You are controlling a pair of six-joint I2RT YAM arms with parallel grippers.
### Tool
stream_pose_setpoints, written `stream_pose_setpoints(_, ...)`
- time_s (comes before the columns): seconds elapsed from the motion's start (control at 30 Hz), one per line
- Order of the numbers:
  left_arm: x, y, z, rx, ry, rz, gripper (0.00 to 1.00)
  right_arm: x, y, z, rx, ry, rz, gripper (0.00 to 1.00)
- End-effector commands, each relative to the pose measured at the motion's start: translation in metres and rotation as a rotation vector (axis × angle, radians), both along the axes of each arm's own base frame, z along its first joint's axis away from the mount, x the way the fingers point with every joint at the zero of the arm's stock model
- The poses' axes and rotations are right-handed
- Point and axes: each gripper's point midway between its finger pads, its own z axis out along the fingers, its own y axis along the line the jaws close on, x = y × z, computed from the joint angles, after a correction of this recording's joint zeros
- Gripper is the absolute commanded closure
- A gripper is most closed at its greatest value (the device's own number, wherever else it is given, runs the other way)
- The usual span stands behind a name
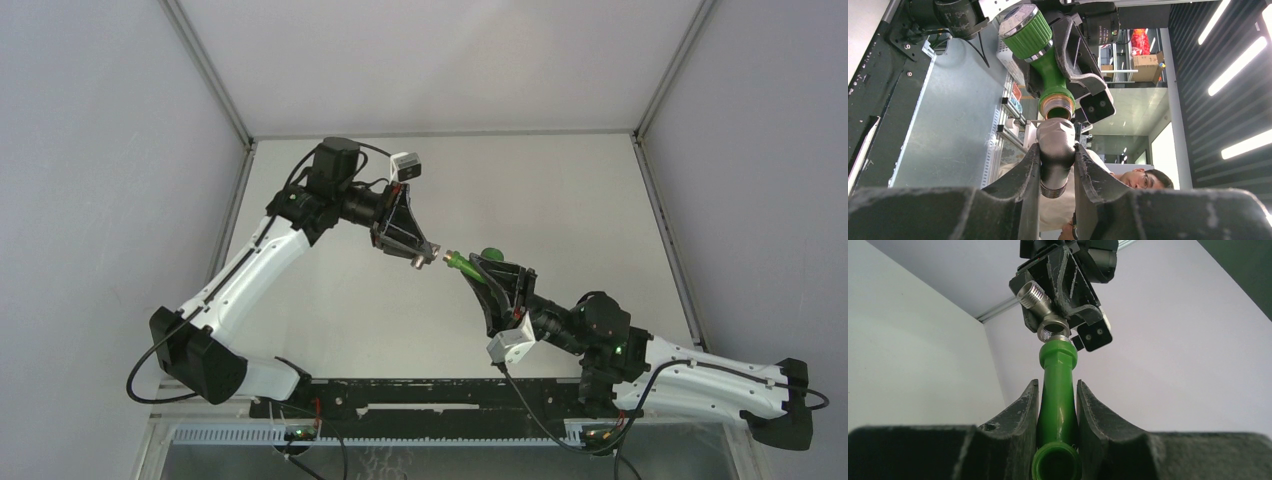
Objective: Install the water faucets
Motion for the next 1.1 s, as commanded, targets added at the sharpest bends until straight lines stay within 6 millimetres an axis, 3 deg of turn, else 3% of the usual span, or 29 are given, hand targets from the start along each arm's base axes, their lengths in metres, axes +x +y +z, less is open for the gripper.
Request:
stream_pose_setpoints(0.0, -0.006, 0.000, 0.006, -0.016, 0.000, -0.029, 1.00, -0.002, -0.003, 0.023, 0.070, -0.052, -0.009, 1.00)
stream_pose_setpoints(1.07, -0.010, -0.004, 0.002, -0.013, 0.012, -0.057, 1.00, -0.011, 0.009, 0.018, 0.054, -0.035, 0.059, 1.00)
